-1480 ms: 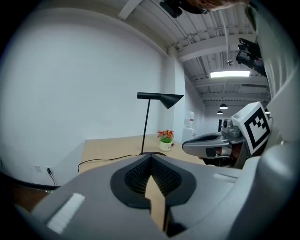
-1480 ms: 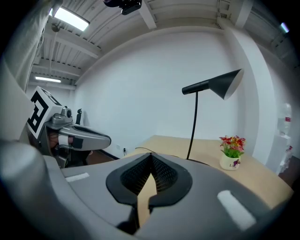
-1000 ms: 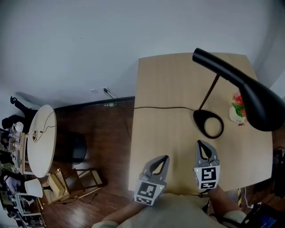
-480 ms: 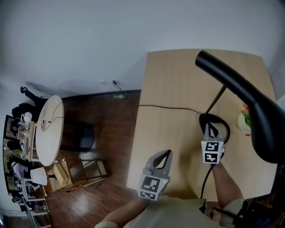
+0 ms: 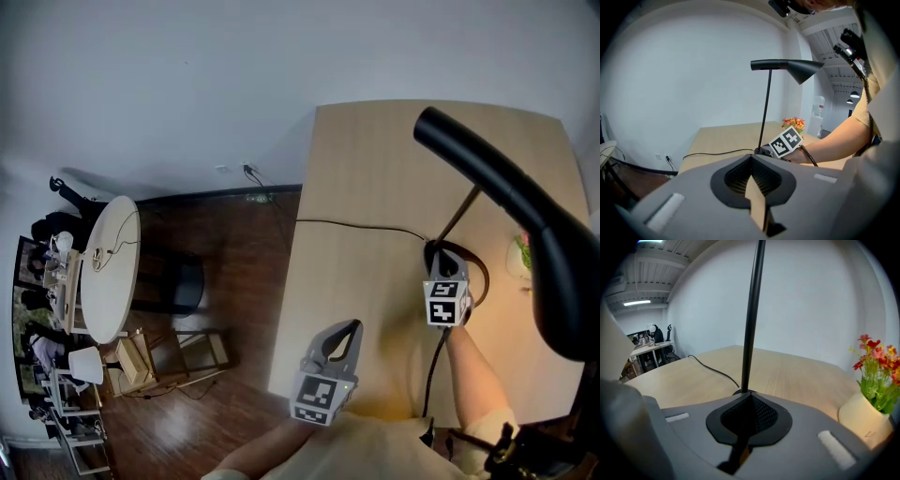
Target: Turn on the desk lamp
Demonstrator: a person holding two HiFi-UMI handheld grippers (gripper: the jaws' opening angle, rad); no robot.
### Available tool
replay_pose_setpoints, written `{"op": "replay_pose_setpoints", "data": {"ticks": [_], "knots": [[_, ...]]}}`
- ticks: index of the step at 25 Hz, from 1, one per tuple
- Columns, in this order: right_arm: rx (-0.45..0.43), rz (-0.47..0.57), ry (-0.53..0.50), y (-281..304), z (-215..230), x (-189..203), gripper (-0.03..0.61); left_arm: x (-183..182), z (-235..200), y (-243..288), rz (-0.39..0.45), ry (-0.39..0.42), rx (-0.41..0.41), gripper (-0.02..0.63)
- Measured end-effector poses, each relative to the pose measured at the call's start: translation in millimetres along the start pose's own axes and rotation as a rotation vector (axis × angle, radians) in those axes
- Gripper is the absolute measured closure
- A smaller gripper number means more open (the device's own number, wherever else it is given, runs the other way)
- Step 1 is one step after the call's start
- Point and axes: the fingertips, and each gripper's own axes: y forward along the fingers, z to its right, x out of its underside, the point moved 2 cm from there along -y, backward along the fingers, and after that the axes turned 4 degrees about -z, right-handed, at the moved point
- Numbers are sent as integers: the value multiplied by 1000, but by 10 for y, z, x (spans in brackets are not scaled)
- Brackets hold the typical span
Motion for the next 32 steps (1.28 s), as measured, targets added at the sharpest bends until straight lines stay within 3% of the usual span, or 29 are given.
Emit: {"op": "replay_pose_setpoints", "data": {"ticks": [4, 12, 19, 24, 32], "knots": [[14, 1, -46, 37, -34, 5, 580, -3, -29, -24, 12, -3, -5, 615], [16, 85, 72, -365, 22, -156, 580, 67, -77, -109, 35, -22, 1, 615], [10, 175, 95, -957, -163, -278, 579, -86, 46, -152, 88, -5, 68, 615], [3, 236, 103, -1409, -387, -288, 579, -3, 42, -203, 104, -14, 105, 615], [53, 308, 81, -1915, -554, -350, 579, -156, 97, -330, 179, 18, 178, 615]]}}
